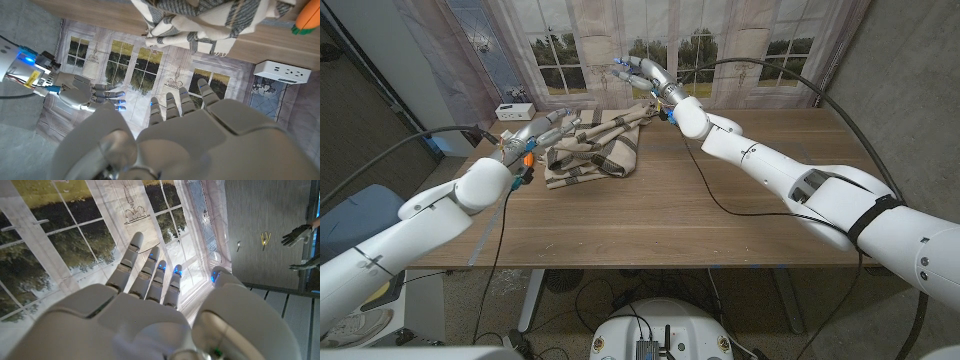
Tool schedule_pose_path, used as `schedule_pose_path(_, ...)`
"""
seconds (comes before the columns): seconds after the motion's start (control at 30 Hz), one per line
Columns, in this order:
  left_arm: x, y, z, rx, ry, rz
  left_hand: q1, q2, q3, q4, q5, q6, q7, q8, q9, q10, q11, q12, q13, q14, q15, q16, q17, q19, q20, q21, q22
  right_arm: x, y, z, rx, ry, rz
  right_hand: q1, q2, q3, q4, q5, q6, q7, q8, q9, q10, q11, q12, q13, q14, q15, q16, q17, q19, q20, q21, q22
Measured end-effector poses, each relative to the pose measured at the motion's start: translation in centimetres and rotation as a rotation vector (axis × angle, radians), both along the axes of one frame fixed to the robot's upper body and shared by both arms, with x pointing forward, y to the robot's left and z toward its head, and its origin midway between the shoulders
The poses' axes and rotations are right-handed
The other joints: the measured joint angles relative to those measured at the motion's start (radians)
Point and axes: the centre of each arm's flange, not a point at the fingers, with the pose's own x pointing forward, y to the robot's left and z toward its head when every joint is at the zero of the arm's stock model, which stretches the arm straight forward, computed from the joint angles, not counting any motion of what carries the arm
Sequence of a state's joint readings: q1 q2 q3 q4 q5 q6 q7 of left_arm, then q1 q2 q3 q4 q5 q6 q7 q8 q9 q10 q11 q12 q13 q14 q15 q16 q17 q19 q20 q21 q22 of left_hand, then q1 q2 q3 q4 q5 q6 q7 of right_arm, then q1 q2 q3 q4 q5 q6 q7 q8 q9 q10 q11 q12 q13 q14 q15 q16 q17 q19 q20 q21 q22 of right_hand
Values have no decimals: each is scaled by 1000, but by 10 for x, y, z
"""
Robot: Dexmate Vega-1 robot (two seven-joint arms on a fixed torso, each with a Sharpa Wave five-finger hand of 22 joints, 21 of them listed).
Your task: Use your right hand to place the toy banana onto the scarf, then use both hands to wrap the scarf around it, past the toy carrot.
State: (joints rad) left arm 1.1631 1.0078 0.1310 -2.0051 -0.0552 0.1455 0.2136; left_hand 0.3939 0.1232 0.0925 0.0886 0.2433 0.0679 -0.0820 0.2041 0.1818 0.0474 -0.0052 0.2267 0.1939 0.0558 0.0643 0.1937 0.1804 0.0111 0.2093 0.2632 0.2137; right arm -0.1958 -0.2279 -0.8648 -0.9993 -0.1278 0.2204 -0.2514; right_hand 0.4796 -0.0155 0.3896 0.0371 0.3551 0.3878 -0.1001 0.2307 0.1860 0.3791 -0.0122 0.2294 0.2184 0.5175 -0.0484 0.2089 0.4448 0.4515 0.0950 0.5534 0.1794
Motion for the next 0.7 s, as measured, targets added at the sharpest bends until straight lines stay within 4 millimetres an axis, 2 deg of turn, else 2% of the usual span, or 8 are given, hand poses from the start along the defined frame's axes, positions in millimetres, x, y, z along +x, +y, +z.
schedule_pose_path(0.17, 16, 11, 0, -38, -2, 2, 4, 4, 4, -4, -8, 11, 0, 0, 0, 11, 0, 0, 0, 0, 0, 0, 0, 3, 3, 0, 0, 4, -9, -3, 57, 72, 46, 12, 12, 14, -14, -12, 8, 8, -5, 0, 2, 20, 0, 0, -6, -1, 0, -5, -13, 2, -8, 0)
schedule_pose_path(0.2, 13, 5, 3, -35, -21, -42, 4, 4, 4, -4, -8, 11, 0, 0, 0, 11, 0, 0, 0, 0, 0, 0, 0, 4, 2, 0, 0, 6, -18, -7, 89, 86, 46, 12, 12, 14, -14, -15, 14, 14, -7, 0, 5, 23, 0, 0, -9, -1, 0, -5, -13, 2, -8, 0)
schedule_pose_path(0.27, 21, 13, 2, -50, -14, -25, 8, 8, 4, -4, -8, 11, 0, 0, 0, 11, 0, 0, 0, 0, 0, 0, 0, 9, -2, 0, 0, 7, -18, -7, 101, 106, 63, 12, 12, 18, -18, -19, 18, 18, -7, 0, 9, 27, 0, 0, -9, -1, 0, -5, -13, 2, -14, 0)
schedule_pose_path(0.47, 34, 15, 9, -66, -32, -108, 8, 8, 10, -6, -14, 22, 0, 0, 0, 11, 0, 0, 0, 0, 0, 0, 0, 9, -2, 7, 0, 12, -40, -20, 214, 176, 95, 17, 17, 22, -22, -30, 30, 30, -7, 0, 16, 34, 0, 0, -9, -2, 5, -5, -22, 11, -16, 2)
schedule_pose_path(0.53, 41, 21, 8, -76, -26, -94, 8, 8, 12, -4, -14, 22, 0, 0, 0, 11, 0, 0, 0, 0, 0, 0, 0, 12, 1, 8, 0, 13, -40, -21, 228, 190, 101, 21, 21, 26, -26, -45, 36, 36, -7, 0, 19, 38, 0, 0, -11, 0, 10, -5, -20, 45, -16, 5)
schedule_pose_path(0.57, 42, 17, 10, -69, -29, -136, 8, 8, 12, -4, -14, 28, 1, 0, 0, 11, 0, 0, 0, 0, 0, 0, 0, 13, 2, 8, 0, 12, -48, -26, 265, 204, 110, 21, 21, 30, -30, -53, 36, 36, -7, 0, 20, 40, 0, 0, -13, 2, 13, -4, -16, 64, -16, 5)
schedule_pose_path(0.63, 48, 23, 11, -77, -25, -127, 8, 8, 12, -4, -14, 30, 2, 0, 0, 11, 0, 0, 0, 0, 0, 0, 0, 14, 3, 8, 0, 13, -50, -27, 280, 217, 114, 24, 24, 27, -36, -65, 36, 36, -7, 0, 16, 45, -5, 0, -19, 0, 13, -2, -12, 88, -15, 5)
schedule_pose_path(0.7, 53, 23, 13, -74, -21, -160, 8, 8, 12, -4, -14, 30, 2, 0, 0, 11, 0, 0, 0, 0, 0, 0, 0, 14, 3, 8, 0, 14, -58, -35, 326, 244, 126, 26, 26, 26, -37, -73, 39, 39, -12, 0, 15, 45, -6, 0, -25, 0, 13, 2, -7, 100, -16, 5)
